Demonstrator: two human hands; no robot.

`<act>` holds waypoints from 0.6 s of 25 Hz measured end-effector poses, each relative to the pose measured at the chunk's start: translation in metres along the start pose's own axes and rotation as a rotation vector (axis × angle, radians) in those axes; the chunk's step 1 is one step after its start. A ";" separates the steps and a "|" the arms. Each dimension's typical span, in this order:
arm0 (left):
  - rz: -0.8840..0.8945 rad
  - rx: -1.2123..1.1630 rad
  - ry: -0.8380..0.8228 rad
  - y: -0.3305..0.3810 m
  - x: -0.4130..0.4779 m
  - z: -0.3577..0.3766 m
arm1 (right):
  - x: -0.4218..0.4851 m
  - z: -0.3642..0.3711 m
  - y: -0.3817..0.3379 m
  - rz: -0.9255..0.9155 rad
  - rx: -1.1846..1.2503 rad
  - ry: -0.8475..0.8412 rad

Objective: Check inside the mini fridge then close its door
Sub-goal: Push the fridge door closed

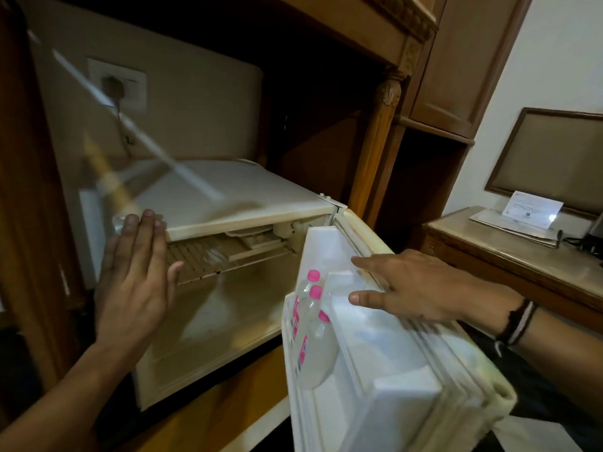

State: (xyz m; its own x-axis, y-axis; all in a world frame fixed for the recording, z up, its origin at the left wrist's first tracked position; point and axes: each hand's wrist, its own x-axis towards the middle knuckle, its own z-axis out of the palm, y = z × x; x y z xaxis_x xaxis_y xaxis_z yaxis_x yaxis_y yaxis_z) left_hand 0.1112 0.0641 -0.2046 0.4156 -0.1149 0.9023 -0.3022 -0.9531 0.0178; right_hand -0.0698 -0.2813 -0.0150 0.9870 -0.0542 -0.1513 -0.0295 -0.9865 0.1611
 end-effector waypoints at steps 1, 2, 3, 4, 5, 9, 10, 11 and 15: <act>0.014 0.009 -0.004 0.001 0.002 -0.008 | 0.000 -0.003 -0.006 -0.031 0.046 0.001; 0.027 0.009 -0.014 0.003 0.004 -0.016 | 0.000 -0.004 -0.012 -0.060 0.090 0.008; 0.029 0.001 -0.034 0.006 0.006 -0.024 | 0.001 -0.003 -0.015 -0.097 0.132 0.026; 0.023 -0.003 -0.063 0.007 0.009 -0.030 | 0.004 0.000 -0.021 -0.151 0.171 0.055; 0.011 -0.009 -0.095 0.007 0.012 -0.036 | 0.008 0.005 -0.028 -0.217 0.214 0.093; -0.049 -0.098 -0.192 0.005 0.032 -0.054 | 0.039 0.042 -0.057 -0.454 0.344 0.318; -0.078 -0.132 -0.198 0.004 0.039 -0.058 | 0.051 0.048 -0.064 -0.488 0.348 0.381; -0.116 -0.168 -0.203 0.002 0.046 -0.062 | 0.064 0.051 -0.072 -0.507 0.341 0.432; -0.210 -0.313 -0.274 -0.005 0.073 -0.078 | 0.110 0.050 -0.108 -0.491 0.291 0.590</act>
State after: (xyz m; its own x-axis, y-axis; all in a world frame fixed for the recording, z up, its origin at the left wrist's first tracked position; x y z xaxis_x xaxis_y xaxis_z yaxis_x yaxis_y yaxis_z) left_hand 0.0757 0.0826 -0.1052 0.6939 -0.0378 0.7191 -0.4141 -0.8379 0.3556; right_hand 0.0341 -0.1887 -0.0975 0.8168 0.4040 0.4118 0.4673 -0.8819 -0.0617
